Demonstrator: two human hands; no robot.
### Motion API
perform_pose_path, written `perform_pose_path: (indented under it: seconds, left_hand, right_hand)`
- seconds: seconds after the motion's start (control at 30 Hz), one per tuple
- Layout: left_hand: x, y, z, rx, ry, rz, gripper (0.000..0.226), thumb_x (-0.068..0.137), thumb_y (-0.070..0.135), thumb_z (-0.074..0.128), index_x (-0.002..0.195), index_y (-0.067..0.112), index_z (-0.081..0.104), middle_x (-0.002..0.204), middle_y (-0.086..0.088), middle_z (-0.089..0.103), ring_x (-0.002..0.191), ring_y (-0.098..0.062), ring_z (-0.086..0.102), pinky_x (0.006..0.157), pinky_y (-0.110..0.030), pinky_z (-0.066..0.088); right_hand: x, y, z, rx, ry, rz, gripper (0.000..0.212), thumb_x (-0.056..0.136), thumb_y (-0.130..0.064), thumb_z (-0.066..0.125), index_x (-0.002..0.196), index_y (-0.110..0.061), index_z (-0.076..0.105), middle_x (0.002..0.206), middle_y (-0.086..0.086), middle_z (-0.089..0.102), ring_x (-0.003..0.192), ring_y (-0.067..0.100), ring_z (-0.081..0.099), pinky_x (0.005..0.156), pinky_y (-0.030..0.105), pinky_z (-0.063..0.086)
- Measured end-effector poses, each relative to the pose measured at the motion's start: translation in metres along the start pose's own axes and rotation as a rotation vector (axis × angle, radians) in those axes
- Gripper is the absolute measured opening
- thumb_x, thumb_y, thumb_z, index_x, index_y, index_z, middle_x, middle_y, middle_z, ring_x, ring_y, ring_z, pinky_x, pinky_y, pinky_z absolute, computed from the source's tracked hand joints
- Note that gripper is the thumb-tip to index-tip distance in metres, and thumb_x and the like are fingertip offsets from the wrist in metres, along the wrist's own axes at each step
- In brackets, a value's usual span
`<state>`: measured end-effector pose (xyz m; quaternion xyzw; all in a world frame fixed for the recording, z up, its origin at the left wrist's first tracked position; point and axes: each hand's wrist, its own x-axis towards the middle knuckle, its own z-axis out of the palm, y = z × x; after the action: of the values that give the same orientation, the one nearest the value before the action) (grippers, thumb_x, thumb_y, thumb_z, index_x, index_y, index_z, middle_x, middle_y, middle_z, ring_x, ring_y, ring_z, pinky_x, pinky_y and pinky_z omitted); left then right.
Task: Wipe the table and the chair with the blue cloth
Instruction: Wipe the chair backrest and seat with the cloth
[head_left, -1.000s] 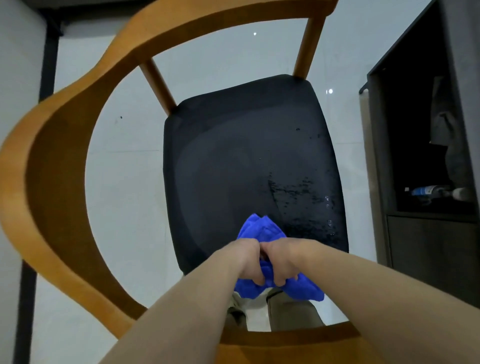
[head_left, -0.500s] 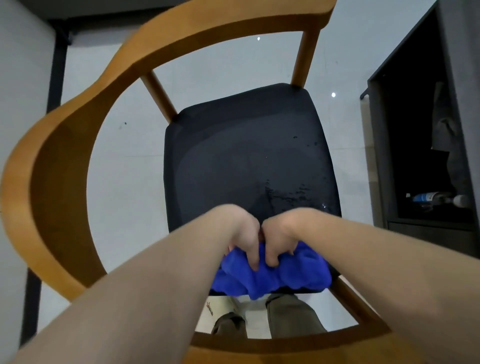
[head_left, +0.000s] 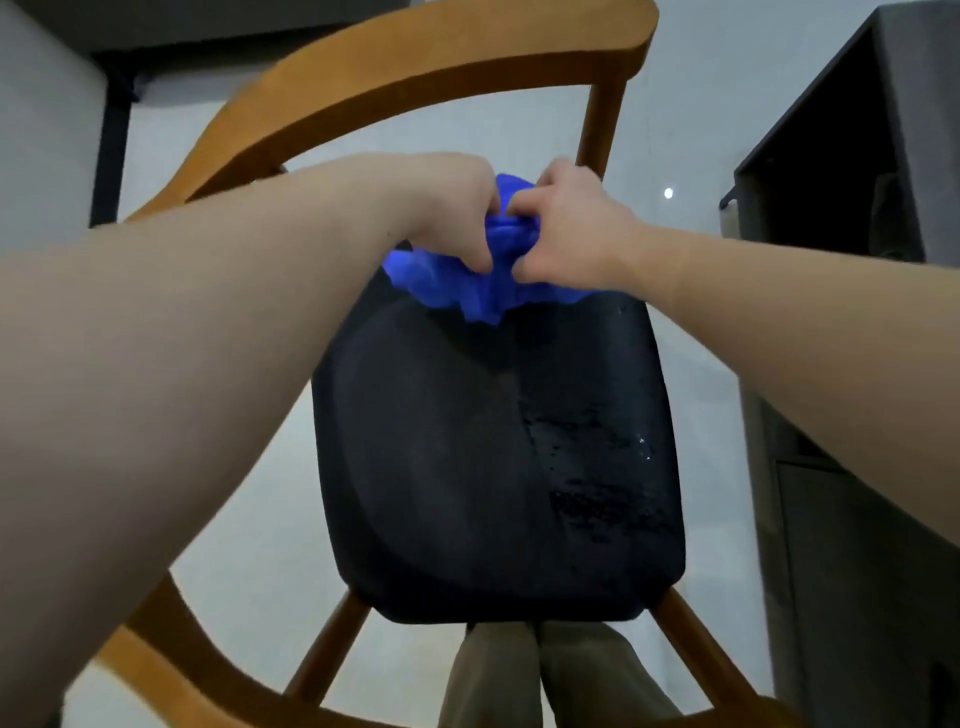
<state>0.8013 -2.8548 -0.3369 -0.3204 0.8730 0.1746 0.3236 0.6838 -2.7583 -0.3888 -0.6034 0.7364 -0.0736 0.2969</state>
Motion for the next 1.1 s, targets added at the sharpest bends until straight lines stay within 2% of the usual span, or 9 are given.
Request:
perform_pose_path:
  seconds: [0.1, 0.2, 0.3, 0.37, 0.47, 0.53, 0.63, 0.83, 1.1]
  left_hand:
    - [0.022, 0.0, 0.007, 0.133, 0.155, 0.019, 0.015, 0.082, 0.028, 0.065, 0.092, 0.017, 0.064, 0.073, -0.006, 0.059, 0.064, -0.023, 0.055, 0.052, -0.031, 0.037]
    - [0.051, -0.005, 0.027, 0.208, 0.289, 0.006, 0.013, 0.081, 0.022, 0.058, 0.093, 0.019, 0.063, 0.07, -0.002, 0.053, 0.064, -0.024, 0.052, 0.053, -0.03, 0.036]
    - [0.079, -0.009, 0.044, 0.204, 0.372, -0.068, 0.007, 0.082, 0.019, 0.057, 0.089, 0.018, 0.06, 0.073, -0.001, 0.047, 0.067, -0.025, 0.051, 0.057, -0.033, 0.038]
    - [0.09, -0.015, 0.054, 0.115, 0.354, -0.055, 0.008, 0.085, 0.022, 0.059, 0.085, 0.021, 0.051, 0.08, -0.002, 0.041, 0.074, -0.026, 0.048, 0.062, -0.036, 0.043]
    - [0.099, -0.019, 0.06, -0.009, 0.242, -0.039, 0.019, 0.084, 0.036, 0.066, 0.095, 0.028, 0.053, 0.088, -0.003, 0.038, 0.079, -0.026, 0.049, 0.071, -0.039, 0.049]
    - [0.103, -0.016, 0.06, 0.012, 0.186, -0.031, 0.024, 0.083, 0.038, 0.069, 0.097, 0.026, 0.053, 0.084, -0.002, 0.038, 0.075, -0.025, 0.051, 0.067, -0.034, 0.043]
    - [0.104, -0.009, 0.06, 0.083, 0.179, -0.025, 0.02, 0.085, 0.036, 0.065, 0.094, 0.022, 0.054, 0.09, -0.003, 0.039, 0.074, -0.024, 0.049, 0.065, -0.031, 0.037]
    - [0.108, -0.013, 0.066, 0.11, 0.168, -0.009, 0.022, 0.09, 0.034, 0.06, 0.109, 0.023, 0.063, 0.099, -0.004, 0.036, 0.076, -0.022, 0.047, 0.07, -0.032, 0.04]
    - [0.11, -0.013, 0.07, 0.083, 0.165, -0.021, 0.022, 0.088, 0.029, 0.061, 0.11, 0.026, 0.064, 0.099, -0.003, 0.035, 0.082, -0.021, 0.047, 0.073, -0.032, 0.044]
  right_hand:
    - [0.017, 0.005, -0.002, -0.106, 0.093, 0.029, 0.042, 0.074, -0.037, 0.069, 0.114, -0.029, 0.061, 0.122, 0.005, 0.038, 0.117, 0.025, 0.037, 0.091, 0.042, 0.046]
    - [0.034, 0.011, 0.009, -0.175, 0.193, 0.077, 0.04, 0.073, -0.035, 0.066, 0.113, -0.027, 0.064, 0.121, 0.004, 0.041, 0.114, 0.026, 0.039, 0.089, 0.043, 0.045]
    - [0.046, 0.016, 0.024, -0.307, 0.257, 0.039, 0.038, 0.076, -0.031, 0.061, 0.112, -0.022, 0.062, 0.121, 0.003, 0.048, 0.114, 0.026, 0.044, 0.088, 0.04, 0.041]
    - [0.055, 0.019, 0.032, -0.315, 0.267, 0.039, 0.036, 0.08, -0.027, 0.061, 0.115, -0.018, 0.059, 0.121, 0.003, 0.051, 0.114, 0.025, 0.047, 0.085, 0.038, 0.04]
    - [0.065, 0.026, 0.038, -0.16, 0.098, 0.093, 0.041, 0.081, -0.024, 0.065, 0.118, -0.018, 0.05, 0.117, 0.003, 0.054, 0.106, 0.023, 0.053, 0.074, 0.035, 0.044]
    - [0.067, 0.032, 0.038, -0.096, 0.008, 0.101, 0.047, 0.079, -0.024, 0.066, 0.121, -0.019, 0.047, 0.114, 0.003, 0.054, 0.103, 0.024, 0.056, 0.076, 0.039, 0.051]
    - [0.065, 0.033, 0.038, -0.123, -0.052, 0.112, 0.049, 0.084, -0.025, 0.061, 0.132, -0.025, 0.048, 0.126, 0.005, 0.048, 0.111, 0.026, 0.05, 0.083, 0.039, 0.049]
    - [0.057, 0.026, 0.05, -0.152, 0.015, 0.186, 0.037, 0.089, -0.019, 0.055, 0.126, -0.023, 0.056, 0.121, 0.003, 0.044, 0.108, 0.024, 0.042, 0.068, 0.034, 0.035]
    - [0.054, 0.022, 0.055, -0.158, 0.025, 0.23, 0.039, 0.088, -0.018, 0.058, 0.127, -0.026, 0.054, 0.122, 0.002, 0.044, 0.108, 0.024, 0.038, 0.065, 0.034, 0.034]
